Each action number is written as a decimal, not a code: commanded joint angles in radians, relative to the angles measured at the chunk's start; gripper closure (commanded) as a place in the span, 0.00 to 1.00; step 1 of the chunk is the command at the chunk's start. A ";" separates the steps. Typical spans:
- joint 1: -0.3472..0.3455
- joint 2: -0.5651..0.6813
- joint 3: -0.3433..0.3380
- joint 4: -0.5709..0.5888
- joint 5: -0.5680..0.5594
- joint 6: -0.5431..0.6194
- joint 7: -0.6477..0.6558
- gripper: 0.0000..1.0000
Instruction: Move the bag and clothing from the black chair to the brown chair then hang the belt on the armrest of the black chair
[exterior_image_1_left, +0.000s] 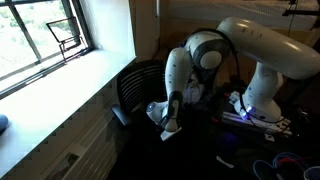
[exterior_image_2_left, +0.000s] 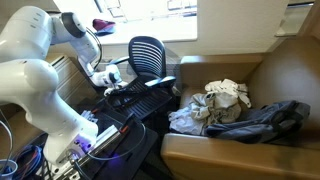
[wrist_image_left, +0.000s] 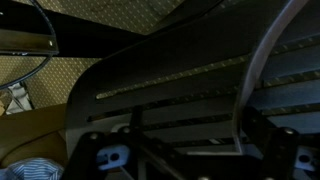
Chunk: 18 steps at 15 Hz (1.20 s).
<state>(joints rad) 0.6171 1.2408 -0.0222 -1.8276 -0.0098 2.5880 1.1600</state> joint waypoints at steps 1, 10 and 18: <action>0.003 0.012 -0.003 0.016 0.008 -0.009 -0.005 0.00; -0.007 0.014 0.001 0.028 0.012 0.013 -0.013 0.61; -0.021 -0.053 -0.023 -0.033 0.003 0.048 -0.026 1.00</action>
<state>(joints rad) 0.6139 1.2562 -0.0400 -1.7923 -0.0093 2.6040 1.1619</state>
